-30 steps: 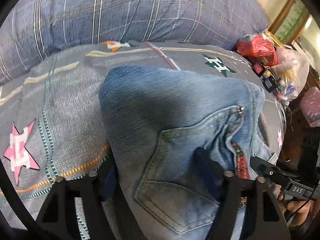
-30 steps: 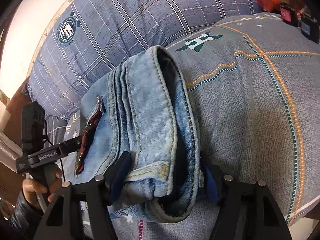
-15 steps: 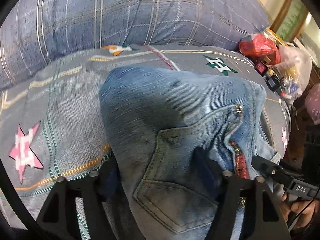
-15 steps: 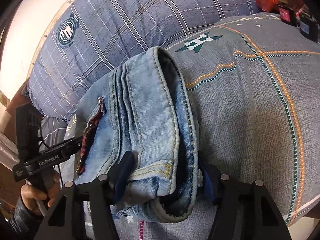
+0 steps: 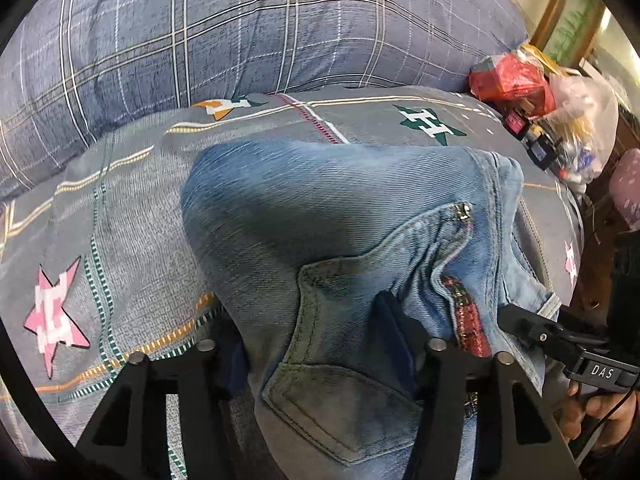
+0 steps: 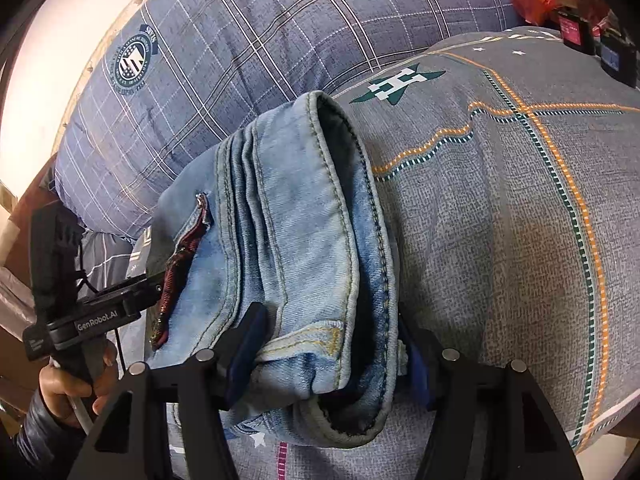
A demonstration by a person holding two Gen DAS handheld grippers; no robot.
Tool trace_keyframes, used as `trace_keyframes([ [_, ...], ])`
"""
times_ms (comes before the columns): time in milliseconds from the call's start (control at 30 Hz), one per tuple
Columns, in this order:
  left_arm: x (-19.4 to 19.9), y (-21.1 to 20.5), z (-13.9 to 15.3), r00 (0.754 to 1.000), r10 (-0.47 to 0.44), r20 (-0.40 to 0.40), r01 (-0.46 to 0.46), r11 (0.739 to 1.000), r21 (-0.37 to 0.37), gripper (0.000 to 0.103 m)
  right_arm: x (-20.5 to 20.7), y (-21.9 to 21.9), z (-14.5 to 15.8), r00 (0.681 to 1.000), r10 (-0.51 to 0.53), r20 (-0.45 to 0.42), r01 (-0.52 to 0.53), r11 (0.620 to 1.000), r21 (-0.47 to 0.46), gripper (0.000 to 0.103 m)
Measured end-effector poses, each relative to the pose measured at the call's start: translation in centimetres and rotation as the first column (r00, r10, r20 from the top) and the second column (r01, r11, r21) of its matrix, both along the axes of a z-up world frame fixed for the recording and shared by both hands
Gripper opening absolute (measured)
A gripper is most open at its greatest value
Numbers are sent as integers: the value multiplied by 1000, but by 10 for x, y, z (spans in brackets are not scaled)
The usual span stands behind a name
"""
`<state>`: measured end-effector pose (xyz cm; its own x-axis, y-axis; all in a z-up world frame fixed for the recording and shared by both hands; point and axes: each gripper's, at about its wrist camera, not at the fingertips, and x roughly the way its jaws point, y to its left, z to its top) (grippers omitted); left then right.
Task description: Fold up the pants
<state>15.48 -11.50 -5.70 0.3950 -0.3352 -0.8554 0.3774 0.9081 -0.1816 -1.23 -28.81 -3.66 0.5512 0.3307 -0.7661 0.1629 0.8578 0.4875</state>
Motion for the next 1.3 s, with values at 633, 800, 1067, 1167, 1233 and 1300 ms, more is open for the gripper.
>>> trace_keyframes([
  [633, -2, 12, 8, 999, 43, 32, -37, 987, -156, 36, -1, 8, 10, 999, 26, 39, -22, 996, -84, 55],
  [800, -12, 6, 35, 995, 4, 97, 13, 984, -177, 27, -10, 7, 26, 993, -3, 114, 17, 992, -126, 45],
  [1067, -20, -14, 64, 989, -47, 140, 74, 978, -193, 26, -21, -6, 44, 978, -65, 200, 92, 987, -132, 41],
  [1167, -19, -18, 70, 989, -55, 136, 82, 977, -197, 26, -26, -6, 57, 963, -71, 261, 115, 981, -158, 41],
  [1233, -18, -21, 76, 988, -65, 140, 93, 975, -200, 26, -28, -9, 64, 956, -90, 278, 135, 979, -150, 41],
  [1300, -20, -24, 83, 986, -68, 152, 100, 972, -213, 25, -29, -12, 70, 951, -110, 288, 154, 979, -135, 41],
])
